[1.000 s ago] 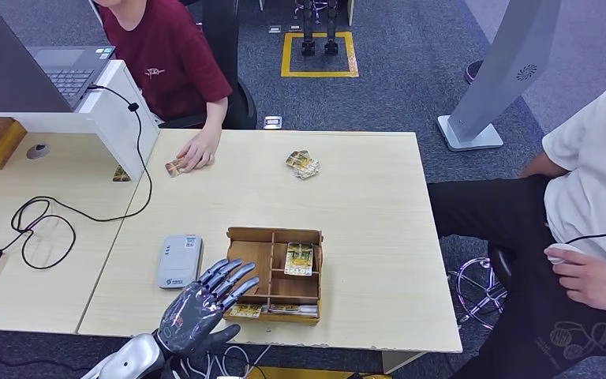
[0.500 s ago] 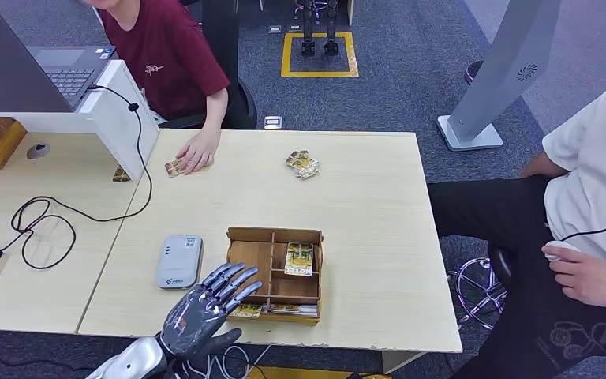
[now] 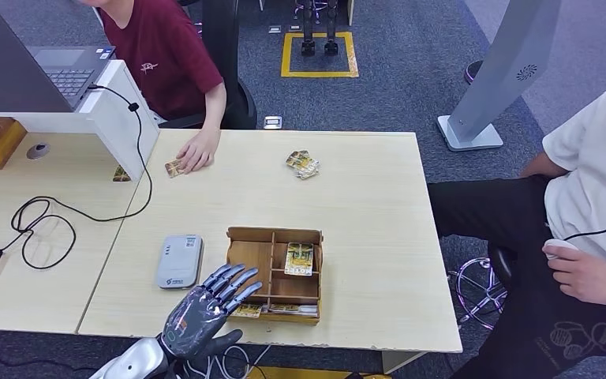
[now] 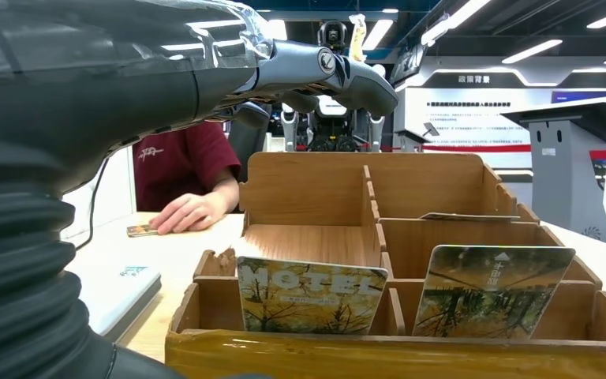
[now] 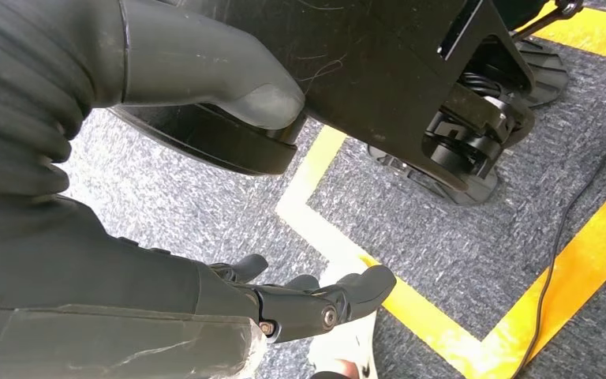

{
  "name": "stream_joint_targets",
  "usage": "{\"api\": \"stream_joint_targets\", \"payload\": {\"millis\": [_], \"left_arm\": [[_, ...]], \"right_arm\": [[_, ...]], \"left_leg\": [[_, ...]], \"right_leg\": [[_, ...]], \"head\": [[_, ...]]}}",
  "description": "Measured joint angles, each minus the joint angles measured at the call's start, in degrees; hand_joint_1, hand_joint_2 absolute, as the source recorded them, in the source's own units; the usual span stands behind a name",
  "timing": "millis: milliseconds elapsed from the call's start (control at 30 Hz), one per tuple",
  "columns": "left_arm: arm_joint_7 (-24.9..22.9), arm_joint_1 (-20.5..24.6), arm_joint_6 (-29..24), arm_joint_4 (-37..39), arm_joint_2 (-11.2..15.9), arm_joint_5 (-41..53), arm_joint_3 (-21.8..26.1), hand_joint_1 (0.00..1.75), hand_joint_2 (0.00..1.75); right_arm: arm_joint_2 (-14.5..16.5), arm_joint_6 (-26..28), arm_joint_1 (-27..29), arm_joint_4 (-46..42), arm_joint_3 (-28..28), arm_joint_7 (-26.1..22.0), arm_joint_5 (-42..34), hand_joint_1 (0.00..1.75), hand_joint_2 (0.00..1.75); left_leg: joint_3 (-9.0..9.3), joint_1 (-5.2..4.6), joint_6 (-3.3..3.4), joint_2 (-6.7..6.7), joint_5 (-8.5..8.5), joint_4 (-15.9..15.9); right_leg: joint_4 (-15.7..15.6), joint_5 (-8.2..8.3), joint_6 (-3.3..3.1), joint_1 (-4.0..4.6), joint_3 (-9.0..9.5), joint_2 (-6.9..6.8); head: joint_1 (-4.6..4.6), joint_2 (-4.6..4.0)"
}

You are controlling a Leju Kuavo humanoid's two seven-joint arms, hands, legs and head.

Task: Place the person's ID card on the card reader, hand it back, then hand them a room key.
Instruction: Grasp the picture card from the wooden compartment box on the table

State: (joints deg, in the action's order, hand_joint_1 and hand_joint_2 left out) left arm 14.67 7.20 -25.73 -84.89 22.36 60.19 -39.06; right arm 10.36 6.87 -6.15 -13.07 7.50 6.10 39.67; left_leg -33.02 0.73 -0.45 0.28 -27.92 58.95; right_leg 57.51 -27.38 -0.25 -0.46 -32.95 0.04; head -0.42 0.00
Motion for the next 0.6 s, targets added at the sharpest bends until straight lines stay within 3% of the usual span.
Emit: {"api": "stream_joint_targets", "payload": {"millis": [67, 200, 600], "left_arm": [[0.0, 0.0, 0.0, 0.0, -0.1, 0.0, 0.0, 0.01, 1.75], [0.2, 0.0, 0.3, 0.0, -0.2, -0.7, -0.1, 1.70, 1.75], [1.1, 0.2, 2.9, 0.6, -0.4, -2.8, -0.9, 1.75, 1.75]], "right_arm": [[0.0, 0.0, 0.0, 0.0, 0.0, 0.0, 0.0, 0.00, 1.75], [0.0, -0.1, -0.1, 0.0, 0.0, 0.0, 0.0, 0.00, 1.75], [0.0, -0.2, -0.2, 0.0, 0.0, 0.0, 0.2, 0.00, 1.75]], "left_leg": [[0.00, 0.00, 0.00, 0.00, 0.00, 0.0], [0.00, 0.00, 0.00, 0.00, 0.00, 0.0], [0.01, 0.00, 0.00, 0.00, 0.00, 0.0]], "right_leg": [[0.0, 0.00, 0.00, 0.00, 0.00, 0.00], [0.0, 0.00, 0.00, 0.00, 0.00, 0.00], [0.0, 0.00, 0.00, 0.00, 0.00, 0.00]], "head": [[0.00, 0.00], [0.00, -0.01], [0.00, 0.00]]}}
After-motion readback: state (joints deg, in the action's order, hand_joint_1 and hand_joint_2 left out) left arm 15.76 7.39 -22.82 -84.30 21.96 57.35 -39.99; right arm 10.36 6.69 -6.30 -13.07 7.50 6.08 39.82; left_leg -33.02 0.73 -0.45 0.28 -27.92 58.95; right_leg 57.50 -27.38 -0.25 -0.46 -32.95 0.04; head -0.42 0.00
